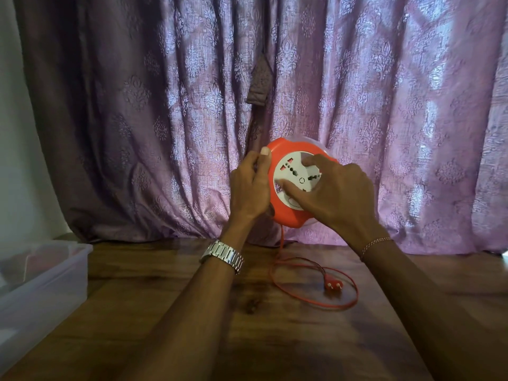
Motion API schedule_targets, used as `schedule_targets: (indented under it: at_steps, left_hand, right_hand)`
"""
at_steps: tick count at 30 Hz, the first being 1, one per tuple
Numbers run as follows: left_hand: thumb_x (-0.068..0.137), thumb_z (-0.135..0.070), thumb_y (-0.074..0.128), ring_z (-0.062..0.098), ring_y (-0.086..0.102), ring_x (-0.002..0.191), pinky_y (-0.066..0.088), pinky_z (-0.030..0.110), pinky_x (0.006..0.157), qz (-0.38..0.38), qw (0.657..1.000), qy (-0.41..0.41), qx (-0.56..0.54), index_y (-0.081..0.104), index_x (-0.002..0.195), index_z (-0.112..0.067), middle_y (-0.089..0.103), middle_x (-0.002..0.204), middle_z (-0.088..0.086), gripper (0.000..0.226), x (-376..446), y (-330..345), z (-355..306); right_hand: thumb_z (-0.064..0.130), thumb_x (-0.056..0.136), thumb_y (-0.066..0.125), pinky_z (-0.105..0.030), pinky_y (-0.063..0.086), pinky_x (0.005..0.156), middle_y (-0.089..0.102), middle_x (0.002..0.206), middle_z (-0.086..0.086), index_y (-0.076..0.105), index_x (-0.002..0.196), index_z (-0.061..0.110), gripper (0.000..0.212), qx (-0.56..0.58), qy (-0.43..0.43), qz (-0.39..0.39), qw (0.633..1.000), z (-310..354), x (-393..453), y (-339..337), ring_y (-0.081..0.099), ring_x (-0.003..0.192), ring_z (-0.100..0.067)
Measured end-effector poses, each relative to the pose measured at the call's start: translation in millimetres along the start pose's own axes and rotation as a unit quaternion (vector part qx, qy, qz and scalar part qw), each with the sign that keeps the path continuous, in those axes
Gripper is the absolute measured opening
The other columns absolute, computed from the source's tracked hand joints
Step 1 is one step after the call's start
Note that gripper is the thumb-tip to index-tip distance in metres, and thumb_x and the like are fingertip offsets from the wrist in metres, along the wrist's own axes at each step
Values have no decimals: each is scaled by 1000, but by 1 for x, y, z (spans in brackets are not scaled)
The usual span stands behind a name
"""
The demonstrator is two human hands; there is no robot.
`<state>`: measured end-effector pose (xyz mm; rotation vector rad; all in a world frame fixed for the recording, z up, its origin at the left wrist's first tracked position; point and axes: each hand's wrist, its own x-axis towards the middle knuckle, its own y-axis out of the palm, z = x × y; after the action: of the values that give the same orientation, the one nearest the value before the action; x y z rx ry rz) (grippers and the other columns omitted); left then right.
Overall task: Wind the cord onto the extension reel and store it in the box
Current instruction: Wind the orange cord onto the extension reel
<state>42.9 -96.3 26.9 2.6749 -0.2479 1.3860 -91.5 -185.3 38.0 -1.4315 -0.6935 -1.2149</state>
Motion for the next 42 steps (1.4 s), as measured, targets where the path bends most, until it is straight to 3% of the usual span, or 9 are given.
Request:
schedule_targets:
  at_steps: [5, 10, 14, 18, 25, 28, 32, 36, 42]
  left_hand:
    - [93, -68, 40, 35, 66, 77, 54, 57, 72, -6, 1000, -8, -13, 56, 72, -32, 65, 72, 5, 45, 2, -1, 3]
    - [98, -61, 42, 30, 61, 70, 54, 52, 70, -18, 1000, -11, -19, 55, 72, -24, 62, 70, 0, 47, 4, -3, 8]
    - [101, -52, 44, 5, 58, 61, 49, 36, 65, -22, 999, -27, -41, 57, 74, -21, 63, 67, -5, 44, 4, -3, 7]
    - [91, -69, 40, 29, 68, 75, 56, 51, 72, -14, 999, -23, -45, 61, 83, -9, 70, 77, 8, 64, 4, -3, 8]
    - [94, -66, 42, 28, 62, 72, 54, 54, 73, -12, 1000, -13, -26, 54, 71, -25, 62, 70, -1, 48, 3, -2, 4]
    - [92, -67, 40, 24, 53, 65, 50, 56, 70, -15, 1000, 1, -7, 49, 68, -25, 57, 66, 1, 49, 3, -1, 2]
    - [93, -66, 39, 31, 60, 70, 52, 55, 70, -4, 1000, 2, 11, 50, 69, -25, 60, 68, 5, 49, 1, 1, 0]
    - [97, -62, 40, 29, 60, 72, 52, 54, 73, 5, 1000, 6, 12, 52, 72, -20, 63, 71, 8, 51, -2, 2, -2]
    - [92, -70, 37, 38, 66, 79, 55, 57, 74, 4, 1000, -4, -8, 56, 79, -12, 67, 77, 15, 63, -1, 2, 2]
  right_hand:
    - [76, 76, 54, -28, 33, 58, 67, 85, -1, 64, 107, 24, 61, -43, -93, -30, 994, -3, 5, -3, 56, 84, -25]
    - [38, 87, 59, -42, 41, 90, 53, 121, -9, 57, 119, 30, 33, 10, -225, 103, 969, -12, 13, -9, 40, 104, -29]
    - [17, 79, 66, -42, 33, 100, 39, 145, -15, 53, 127, 46, 58, -36, -240, 230, 942, -8, 14, -18, 37, 118, -35]
    - [10, 75, 72, -45, 37, 97, 41, 144, -14, 54, 129, 47, 67, -53, -219, 223, 948, -4, 14, -19, 38, 118, -35]
    - [29, 72, 61, -40, 41, 76, 59, 107, -11, 57, 123, 50, 56, -68, -199, 127, 969, -5, 9, -15, 54, 94, -33]
    - [53, 68, 60, -37, 48, 72, 70, 95, -4, 58, 124, 50, 55, -36, -116, 80, 989, -2, 5, -14, 64, 87, -31]
    - [81, 63, 55, -37, 52, 74, 73, 104, 0, 60, 123, 41, 73, -21, 18, 37, 999, 5, 0, -7, 65, 94, -31]
    - [81, 66, 55, -38, 50, 77, 72, 108, -3, 63, 120, 29, 75, 0, 56, 21, 998, 7, -1, -4, 64, 99, -31]
    - [80, 72, 53, -31, 37, 59, 67, 80, -10, 57, 103, 22, 66, -32, -17, 4, 999, 1, 5, -9, 62, 76, -32]
